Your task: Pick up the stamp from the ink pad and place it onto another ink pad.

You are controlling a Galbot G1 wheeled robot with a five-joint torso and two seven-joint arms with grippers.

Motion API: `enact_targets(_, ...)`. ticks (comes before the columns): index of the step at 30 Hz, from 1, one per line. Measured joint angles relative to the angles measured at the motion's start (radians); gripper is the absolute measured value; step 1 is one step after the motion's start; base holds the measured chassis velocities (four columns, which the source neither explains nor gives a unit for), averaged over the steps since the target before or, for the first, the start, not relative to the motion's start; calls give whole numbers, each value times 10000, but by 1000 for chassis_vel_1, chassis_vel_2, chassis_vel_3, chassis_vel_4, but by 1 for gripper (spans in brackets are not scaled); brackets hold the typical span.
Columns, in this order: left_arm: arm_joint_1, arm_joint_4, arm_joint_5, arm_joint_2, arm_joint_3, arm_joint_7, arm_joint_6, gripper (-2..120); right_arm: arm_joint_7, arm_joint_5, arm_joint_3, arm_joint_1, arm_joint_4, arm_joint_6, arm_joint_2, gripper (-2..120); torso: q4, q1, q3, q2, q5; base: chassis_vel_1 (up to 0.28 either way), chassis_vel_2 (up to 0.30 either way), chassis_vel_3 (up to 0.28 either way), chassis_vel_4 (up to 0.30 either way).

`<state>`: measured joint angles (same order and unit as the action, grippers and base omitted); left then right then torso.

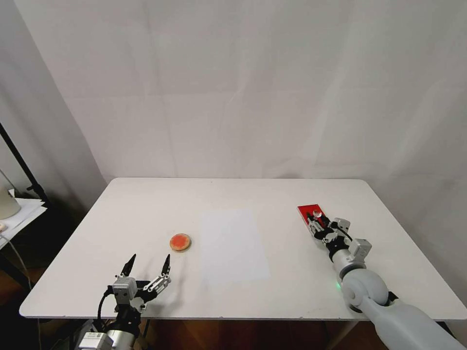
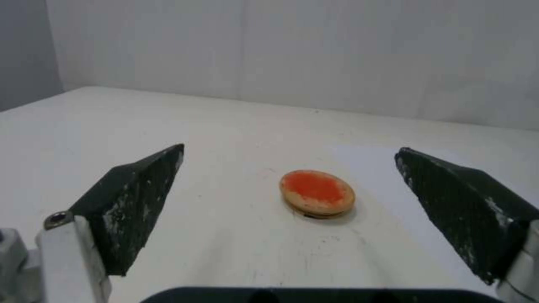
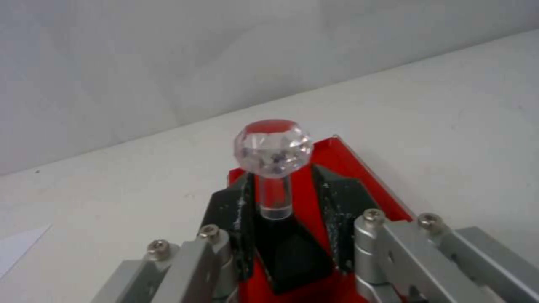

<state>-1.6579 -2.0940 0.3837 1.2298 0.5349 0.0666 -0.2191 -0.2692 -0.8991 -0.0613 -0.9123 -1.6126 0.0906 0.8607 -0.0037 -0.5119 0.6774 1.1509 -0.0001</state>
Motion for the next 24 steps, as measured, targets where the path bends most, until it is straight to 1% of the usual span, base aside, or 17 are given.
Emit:
enact_targets(2,0,0,0,0,0,0,0,100,0,0,19,-21,0,8,-11,16,0,0,0,0,1,0,0,0,0)
enact_targets(4,0,0,0,0,0,0,0,100,1,8,31,-32,10,19,-5,11,0,1,-1,1,-1,0,0,0,0)
enact_targets(11,0,0,0,0,0,0,0,100,4,46,75,-25,-58,18,-61,12,-1,1,0,1,4,0,0,0,0)
enact_targets(14,2,0,0,0,0,0,0,100,170,20,446,430,-471,0,-462,12,-4,0,1,0,7,0,0,0,0)
enact_targets(16,0,0,0,0,0,0,0,100,850,-45,1197,1209,-695,81,-882,11,-3,1,0,1,-8,0,0,0,0)
enact_targets(17,0,0,0,0,0,0,0,100,850,-45,1197,1209,-695,81,-882,11,-3,1,0,1,-8,0,0,0,0)
enact_targets(18,2,0,0,0,0,0,0,100,1287,-68,1580,1586,-693,163,-992,11,-1,1,0,0,-6,0,0,0,0)
enact_targets(19,-1,0,0,0,0,0,0,100,1990,-90,2333,2312,-561,325,-1061,11,2,0,0,0,2,0,0,0,0)
enact_targets(20,0,0,0,-1,0,0,0,100,2369,-162,2925,2882,-368,413,-1025,11,2,0,0,0,1,0,0,0,0)
enact_targets(22,0,0,0,0,0,1,0,100,2806,-383,4016,3830,37,504,-717,11,0,0,1,0,-6,0,0,0,0)
enact_targets(23,0,0,0,0,0,1,0,100,2806,-383,4016,3830,37,504,-717,11,0,0,1,0,-6,0,0,0,0)
enact_targets(24,0,0,0,0,0,0,0,100,3002,-486,4759,4397,339,538,-394,11,2,0,1,0,2,0,0,0,0)
